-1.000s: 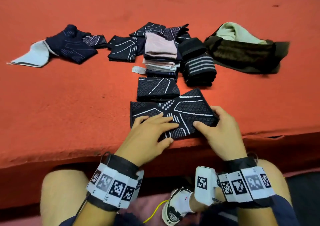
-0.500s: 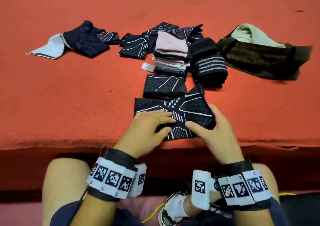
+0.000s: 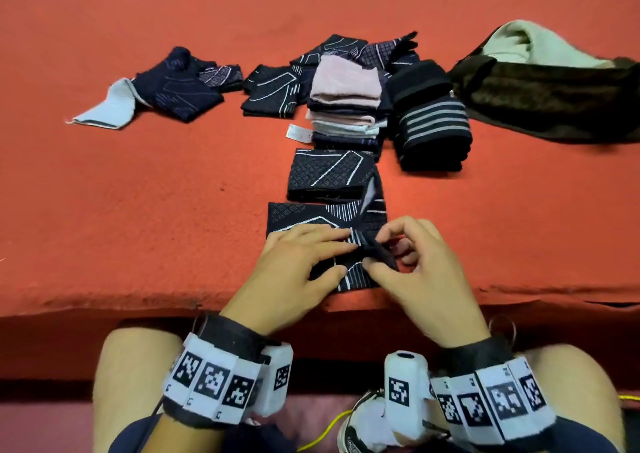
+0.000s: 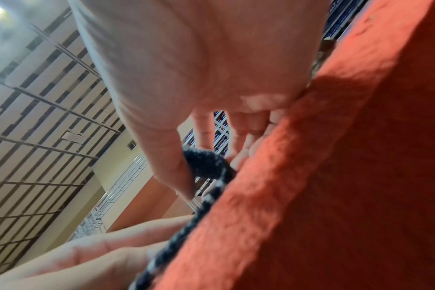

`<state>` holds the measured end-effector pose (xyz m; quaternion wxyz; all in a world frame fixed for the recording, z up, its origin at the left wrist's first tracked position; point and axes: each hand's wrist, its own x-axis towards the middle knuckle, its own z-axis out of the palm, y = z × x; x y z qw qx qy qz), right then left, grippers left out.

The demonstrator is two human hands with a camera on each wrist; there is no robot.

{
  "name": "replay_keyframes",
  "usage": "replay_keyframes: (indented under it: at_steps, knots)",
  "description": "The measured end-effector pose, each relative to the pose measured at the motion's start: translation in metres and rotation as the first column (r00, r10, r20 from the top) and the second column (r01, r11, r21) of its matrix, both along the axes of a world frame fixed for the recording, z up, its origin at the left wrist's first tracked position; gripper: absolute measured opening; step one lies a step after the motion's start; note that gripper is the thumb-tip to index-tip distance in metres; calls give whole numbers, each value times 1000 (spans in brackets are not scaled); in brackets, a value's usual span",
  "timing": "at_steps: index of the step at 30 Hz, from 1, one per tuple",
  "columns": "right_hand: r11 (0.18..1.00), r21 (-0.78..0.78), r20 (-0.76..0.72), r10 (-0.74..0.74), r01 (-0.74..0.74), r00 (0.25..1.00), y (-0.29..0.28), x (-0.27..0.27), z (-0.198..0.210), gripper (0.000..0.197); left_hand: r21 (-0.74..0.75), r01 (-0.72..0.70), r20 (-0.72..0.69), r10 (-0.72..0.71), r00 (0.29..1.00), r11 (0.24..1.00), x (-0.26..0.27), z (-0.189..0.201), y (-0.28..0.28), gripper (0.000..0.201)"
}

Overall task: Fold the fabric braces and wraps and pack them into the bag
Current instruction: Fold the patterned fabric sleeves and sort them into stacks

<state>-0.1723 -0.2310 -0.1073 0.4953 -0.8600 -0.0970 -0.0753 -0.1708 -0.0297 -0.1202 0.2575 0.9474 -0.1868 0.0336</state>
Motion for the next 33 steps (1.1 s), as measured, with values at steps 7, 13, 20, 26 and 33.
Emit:
replay_keyframes:
  at_steps: [7,13,20,26,33]
  knots:
    - [996,72,-9,-55,56,998,4,3,-6,23,-227,-21,-19,17,1000,974,0,4,9,38]
    - [995,5,113,102,-104,988,22,-1,5,27,-606,-163,-128,107,986,779,-5,22,15,36]
    - [932,-230,-24,284,-282,959,41,-5,-4,28,-572,-277,-195,200,960,772,-3,11,33,34]
    - [967,-105,-5,232,-231,973,22,2,2,23,-597,-357,-236,268,934,718,2,6,46,62]
    - [971,-153,-12,182,-182,983,25,0,-2,32,-435,-352,-122,333,935,829,3,5,54,42]
